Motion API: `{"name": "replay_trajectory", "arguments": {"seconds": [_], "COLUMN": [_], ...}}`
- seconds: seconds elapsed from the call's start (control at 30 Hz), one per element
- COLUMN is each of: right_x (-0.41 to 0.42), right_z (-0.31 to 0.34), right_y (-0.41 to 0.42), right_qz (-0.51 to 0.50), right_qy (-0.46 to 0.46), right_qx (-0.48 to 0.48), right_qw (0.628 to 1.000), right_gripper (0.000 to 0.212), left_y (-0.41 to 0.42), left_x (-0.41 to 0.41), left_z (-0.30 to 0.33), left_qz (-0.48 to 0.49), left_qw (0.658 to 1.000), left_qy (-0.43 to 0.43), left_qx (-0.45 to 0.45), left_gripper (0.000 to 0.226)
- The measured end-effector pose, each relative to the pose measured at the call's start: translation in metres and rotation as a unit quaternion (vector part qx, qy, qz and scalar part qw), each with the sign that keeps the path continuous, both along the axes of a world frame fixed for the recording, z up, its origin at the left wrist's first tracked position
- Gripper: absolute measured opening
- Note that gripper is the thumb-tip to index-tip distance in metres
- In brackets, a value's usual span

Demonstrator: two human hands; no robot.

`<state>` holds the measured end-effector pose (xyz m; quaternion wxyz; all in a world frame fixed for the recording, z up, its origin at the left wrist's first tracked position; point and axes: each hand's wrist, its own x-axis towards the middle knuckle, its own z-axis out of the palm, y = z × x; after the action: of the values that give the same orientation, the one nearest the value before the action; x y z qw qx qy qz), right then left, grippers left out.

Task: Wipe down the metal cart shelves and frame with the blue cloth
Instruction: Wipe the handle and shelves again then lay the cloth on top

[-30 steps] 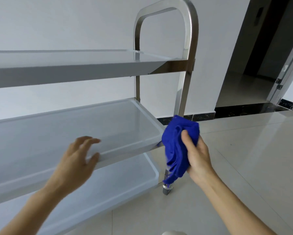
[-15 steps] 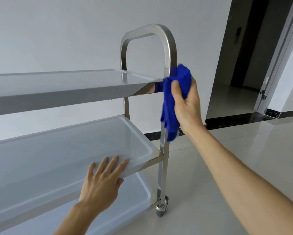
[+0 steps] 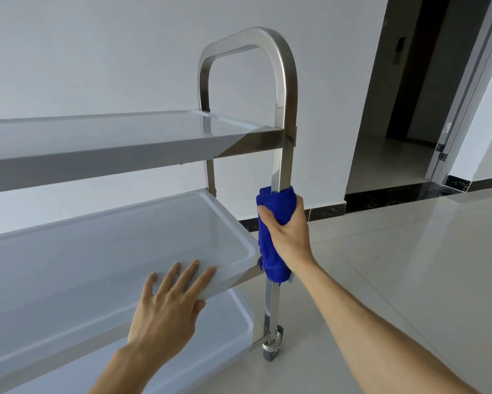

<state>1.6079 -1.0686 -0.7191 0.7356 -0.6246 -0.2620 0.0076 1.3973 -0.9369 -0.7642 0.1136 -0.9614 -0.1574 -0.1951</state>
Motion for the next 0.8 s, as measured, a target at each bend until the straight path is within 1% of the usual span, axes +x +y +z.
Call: {"name": "replay_trajectory", "arguments": {"seconds": [0.07, 0.1, 0.2, 0.3, 0.37, 0.4, 0.47, 0.5, 0.57, 0.63, 0.73, 0.8], "right_x": [-0.001, 0.0, 0.006, 0.007, 0.007, 0.007, 0.007, 0.006, 0.003, 0.003, 0.009, 0.011], "right_z": [0.014, 0.027, 0.074, 0.091, 0.077, 0.064, 0.027, 0.005, -0.039, -0.067, -0.078, -0.08], "right_y": [0.002, 0.004, 0.011, 0.013, 0.012, 0.012, 0.011, 0.009, 0.002, -0.004, -0.006, -0.006], "right_qz": [-0.016, -0.028, -0.074, -0.086, -0.072, -0.067, -0.05, -0.031, 0.007, 0.025, 0.055, 0.073], "right_qy": [-0.004, -0.013, -0.056, -0.089, -0.091, -0.089, -0.071, -0.055, -0.022, -0.009, -0.004, -0.009], "right_qx": [0.009, 0.018, 0.037, 0.032, 0.046, 0.052, 0.046, 0.035, 0.007, -0.01, -0.007, 0.004], "right_qw": [1.0, 0.999, 0.995, 0.992, 0.992, 0.992, 0.995, 0.997, 1.0, 1.0, 0.998, 0.997], "right_gripper": [0.044, 0.045, 0.05, 0.049, 0.05, 0.051, 0.052, 0.051, 0.048, 0.043, 0.039, 0.042], "left_y": [-0.001, -0.001, -0.002, -0.003, -0.002, -0.002, 0.0, 0.001, 0.002, 0.001, 0.001, -0.001], "left_x": [-0.001, -0.001, 0.0, -0.001, -0.002, -0.001, 0.0, 0.0, 0.002, 0.003, 0.004, 0.005], "left_z": [0.0, 0.0, 0.0, 0.001, -0.001, -0.003, -0.006, -0.007, -0.011, -0.013, -0.016, -0.017], "left_qz": [-0.002, -0.002, 0.002, 0.004, -0.001, -0.002, -0.001, 0.003, 0.008, 0.013, 0.011, 0.012], "left_qw": [1.0, 1.0, 1.0, 1.0, 1.0, 1.0, 1.0, 1.0, 1.0, 0.999, 0.998, 0.997], "left_qy": [-0.01, -0.015, -0.006, -0.005, -0.022, -0.028, -0.019, -0.018, -0.025, -0.038, -0.062, -0.074], "left_qx": [0.012, 0.013, -0.009, -0.02, -0.007, -0.002, 0.001, 0.001, 0.006, 0.009, 0.011, 0.008], "left_gripper": [0.056, 0.056, 0.067, 0.066, 0.054, 0.052, 0.06, 0.06, 0.057, 0.053, 0.048, 0.047]}}
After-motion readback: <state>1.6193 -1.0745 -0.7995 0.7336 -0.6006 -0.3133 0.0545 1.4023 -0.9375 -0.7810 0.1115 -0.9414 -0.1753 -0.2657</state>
